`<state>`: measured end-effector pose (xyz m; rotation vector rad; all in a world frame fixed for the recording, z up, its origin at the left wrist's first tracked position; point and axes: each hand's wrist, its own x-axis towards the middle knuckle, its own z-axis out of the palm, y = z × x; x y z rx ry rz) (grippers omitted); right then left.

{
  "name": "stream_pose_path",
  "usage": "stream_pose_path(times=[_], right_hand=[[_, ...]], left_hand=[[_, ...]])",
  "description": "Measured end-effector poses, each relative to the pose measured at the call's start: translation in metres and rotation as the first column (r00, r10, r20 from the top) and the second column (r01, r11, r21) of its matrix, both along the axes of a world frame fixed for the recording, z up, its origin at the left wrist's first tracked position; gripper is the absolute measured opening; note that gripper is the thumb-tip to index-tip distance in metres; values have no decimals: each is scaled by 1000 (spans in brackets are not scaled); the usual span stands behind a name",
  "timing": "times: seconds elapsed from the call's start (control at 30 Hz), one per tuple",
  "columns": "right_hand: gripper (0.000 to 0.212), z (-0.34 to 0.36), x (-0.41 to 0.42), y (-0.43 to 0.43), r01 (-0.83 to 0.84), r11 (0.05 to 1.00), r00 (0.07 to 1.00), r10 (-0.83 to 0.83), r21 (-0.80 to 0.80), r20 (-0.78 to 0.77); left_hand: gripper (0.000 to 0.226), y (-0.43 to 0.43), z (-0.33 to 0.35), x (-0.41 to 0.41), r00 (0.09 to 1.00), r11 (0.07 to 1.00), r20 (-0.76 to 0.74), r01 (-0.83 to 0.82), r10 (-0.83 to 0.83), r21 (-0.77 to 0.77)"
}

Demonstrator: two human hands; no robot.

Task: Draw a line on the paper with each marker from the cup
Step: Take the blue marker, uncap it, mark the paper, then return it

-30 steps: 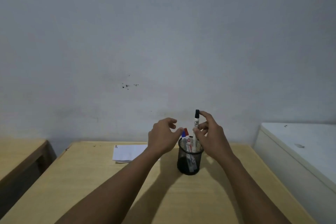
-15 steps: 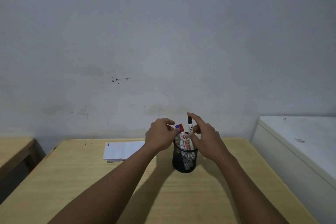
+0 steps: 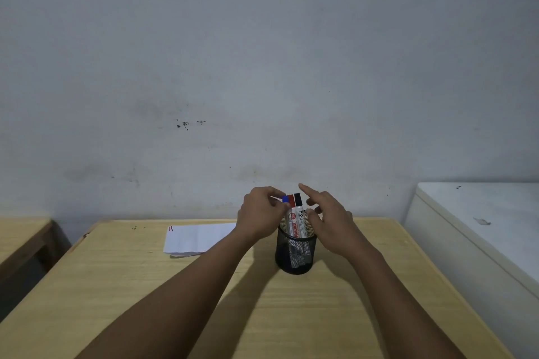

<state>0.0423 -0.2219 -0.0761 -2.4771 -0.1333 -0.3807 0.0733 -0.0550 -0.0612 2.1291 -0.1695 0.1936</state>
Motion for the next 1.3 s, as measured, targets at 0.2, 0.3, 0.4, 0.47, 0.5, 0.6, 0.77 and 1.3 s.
stream_pose_path(times=[0.2, 0.3, 0.4, 0.47, 0.5, 0.6, 0.77, 1.3], right_hand=[[54, 9, -4, 4, -5, 999, 998, 2, 41, 64], [49, 15, -7, 9, 13, 992, 986, -34, 127, 162], [38, 23, -8, 16, -1, 981, 983, -34, 195, 179], [32, 27, -10, 21, -4, 974, 988, -31, 226, 151], [31, 29, -11, 23, 2, 973, 990, -35, 231, 140], [27, 31, -16, 28, 4, 968, 987, -43, 249, 153], [31, 49, -25, 40, -105, 902, 992, 68, 419, 103], [23, 77, -23, 114, -152, 437, 977, 202, 886, 68]], left_hand=[[25, 3, 10, -4, 999, 998, 35, -29, 31, -54], [30, 9, 21, -9, 994, 988, 90, -42, 55, -148], [24, 19, 36, -11, 989, 975, 121, -59, 86, -213], [21, 24, 44, -13, 988, 973, 123, -60, 89, -225], [20, 25, 46, -14, 989, 976, 126, -50, 78, -213], [20, 29, 47, -17, 987, 977, 142, -41, 72, -207], [19, 43, 60, -22, 994, 899, 67, -47, 85, -436], [38, 116, 63, -48, 981, 967, 156, 144, -112, -212]])
